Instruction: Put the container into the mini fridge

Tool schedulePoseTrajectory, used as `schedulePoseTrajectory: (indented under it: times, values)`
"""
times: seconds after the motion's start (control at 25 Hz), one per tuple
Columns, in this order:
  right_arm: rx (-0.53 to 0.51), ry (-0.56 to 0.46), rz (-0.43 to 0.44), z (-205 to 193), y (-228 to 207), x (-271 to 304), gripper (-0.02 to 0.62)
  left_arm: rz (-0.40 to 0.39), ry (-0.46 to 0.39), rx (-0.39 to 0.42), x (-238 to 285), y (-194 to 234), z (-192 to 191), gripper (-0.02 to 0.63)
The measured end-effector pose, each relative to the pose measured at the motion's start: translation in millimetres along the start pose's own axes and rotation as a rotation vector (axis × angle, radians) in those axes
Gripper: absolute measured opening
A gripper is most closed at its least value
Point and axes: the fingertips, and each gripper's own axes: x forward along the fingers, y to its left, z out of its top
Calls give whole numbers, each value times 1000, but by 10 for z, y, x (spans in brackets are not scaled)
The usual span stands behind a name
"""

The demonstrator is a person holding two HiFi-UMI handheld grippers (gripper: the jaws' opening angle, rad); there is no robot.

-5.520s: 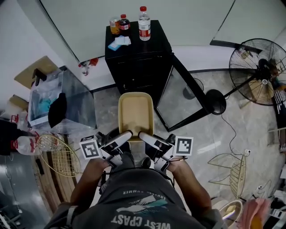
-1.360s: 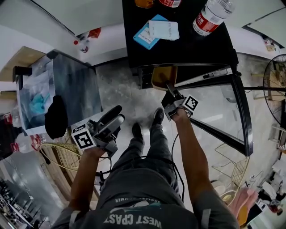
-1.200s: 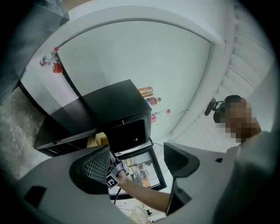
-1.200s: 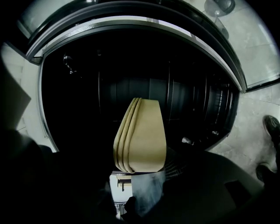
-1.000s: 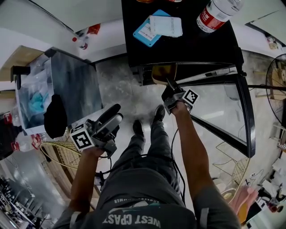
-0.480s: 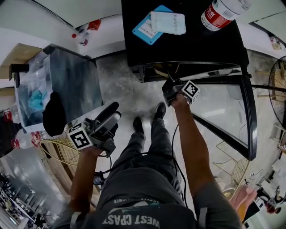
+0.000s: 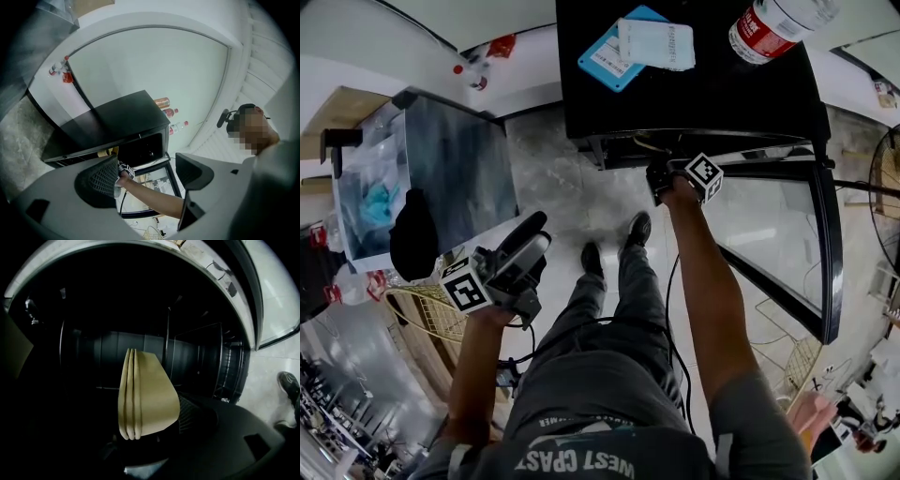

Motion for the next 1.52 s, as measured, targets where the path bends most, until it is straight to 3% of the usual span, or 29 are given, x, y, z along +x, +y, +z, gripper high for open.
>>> schedulePoseTrajectory:
  times: [0.52, 1.08, 1.36, 1.52]
  values:
    - [-16, -42, 11, 162, 91, 48, 360, -9, -2, 2, 61, -28, 23, 387]
    - [11, -122, 11, 293, 129, -158, 367, -41, 14, 20, 49, -160, 65, 387]
    - [23, -164, 54, 383, 208, 57, 367, -11, 27, 5, -105, -38, -48, 387]
    - [-5, -187, 122, 374, 250, 25, 374, -10, 37, -4, -167, 12, -151, 387]
